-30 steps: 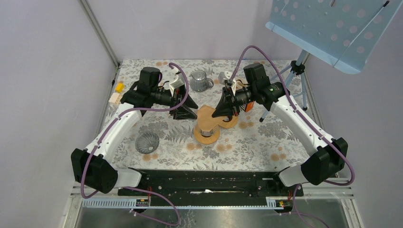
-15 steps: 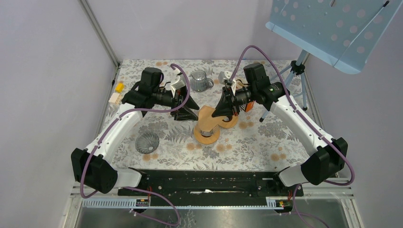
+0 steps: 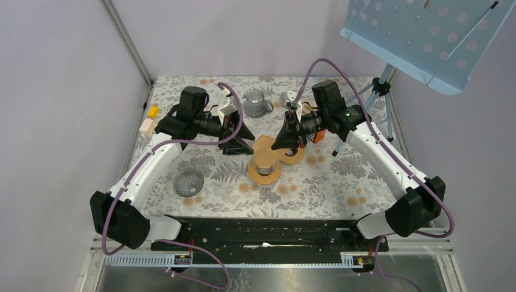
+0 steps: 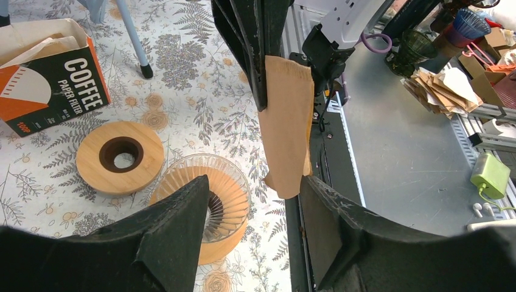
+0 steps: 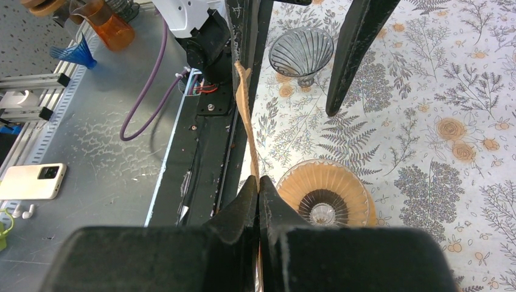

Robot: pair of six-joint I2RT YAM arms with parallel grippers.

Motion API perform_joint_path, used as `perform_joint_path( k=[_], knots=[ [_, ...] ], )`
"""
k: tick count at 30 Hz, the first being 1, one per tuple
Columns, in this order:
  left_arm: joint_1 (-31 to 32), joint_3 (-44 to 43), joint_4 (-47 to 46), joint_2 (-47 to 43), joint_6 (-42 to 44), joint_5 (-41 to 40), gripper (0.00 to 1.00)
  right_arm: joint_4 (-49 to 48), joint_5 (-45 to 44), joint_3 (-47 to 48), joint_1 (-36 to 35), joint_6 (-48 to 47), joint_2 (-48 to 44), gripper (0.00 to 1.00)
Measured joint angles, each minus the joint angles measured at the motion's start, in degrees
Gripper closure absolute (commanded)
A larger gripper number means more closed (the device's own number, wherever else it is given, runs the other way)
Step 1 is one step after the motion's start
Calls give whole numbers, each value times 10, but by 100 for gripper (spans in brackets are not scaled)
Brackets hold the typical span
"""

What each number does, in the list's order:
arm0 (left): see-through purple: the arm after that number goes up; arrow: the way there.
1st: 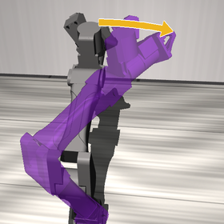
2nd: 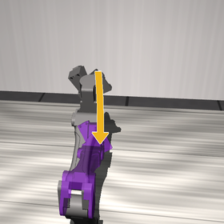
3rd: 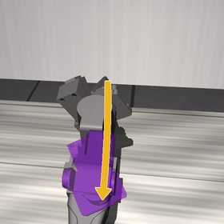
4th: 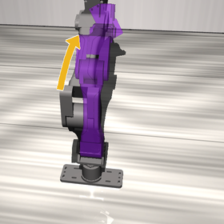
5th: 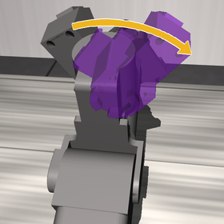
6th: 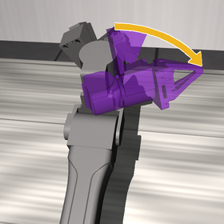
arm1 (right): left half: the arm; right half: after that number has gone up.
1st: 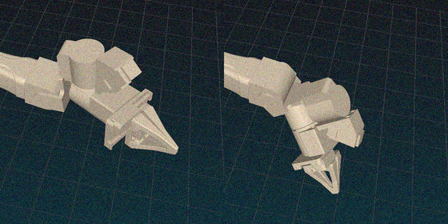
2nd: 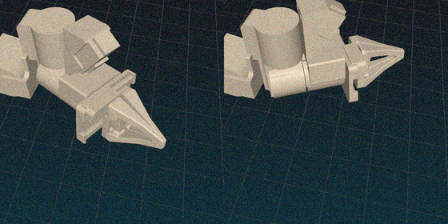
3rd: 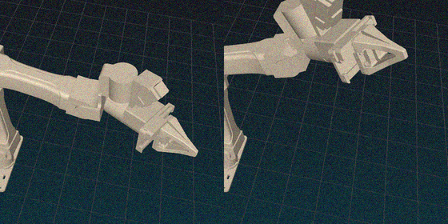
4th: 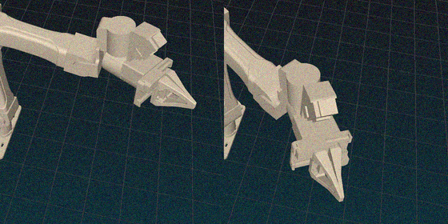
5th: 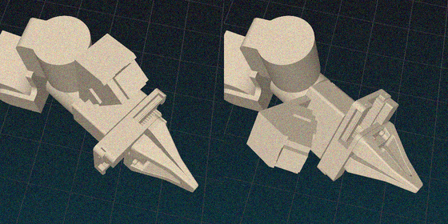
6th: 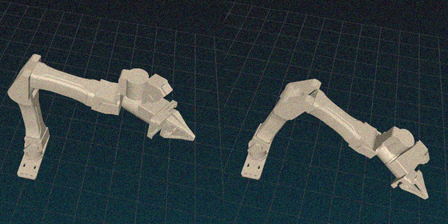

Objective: Place the coffee filter in the dripper
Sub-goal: Place the coffee filter in the coffee dripper.

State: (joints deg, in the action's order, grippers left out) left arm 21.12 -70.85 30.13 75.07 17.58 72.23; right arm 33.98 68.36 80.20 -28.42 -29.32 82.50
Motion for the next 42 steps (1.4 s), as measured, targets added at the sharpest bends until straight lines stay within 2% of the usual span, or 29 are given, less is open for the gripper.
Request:
perform_joint_path(
  k=[21,42],
  knots=[
    [0,0,31,-3,34,-6,38,15,1,6,0,-15,1,100],
    [-10,-16,31,8,33,-4,40,26,3,6,0,-26,2,100]
  ],
)
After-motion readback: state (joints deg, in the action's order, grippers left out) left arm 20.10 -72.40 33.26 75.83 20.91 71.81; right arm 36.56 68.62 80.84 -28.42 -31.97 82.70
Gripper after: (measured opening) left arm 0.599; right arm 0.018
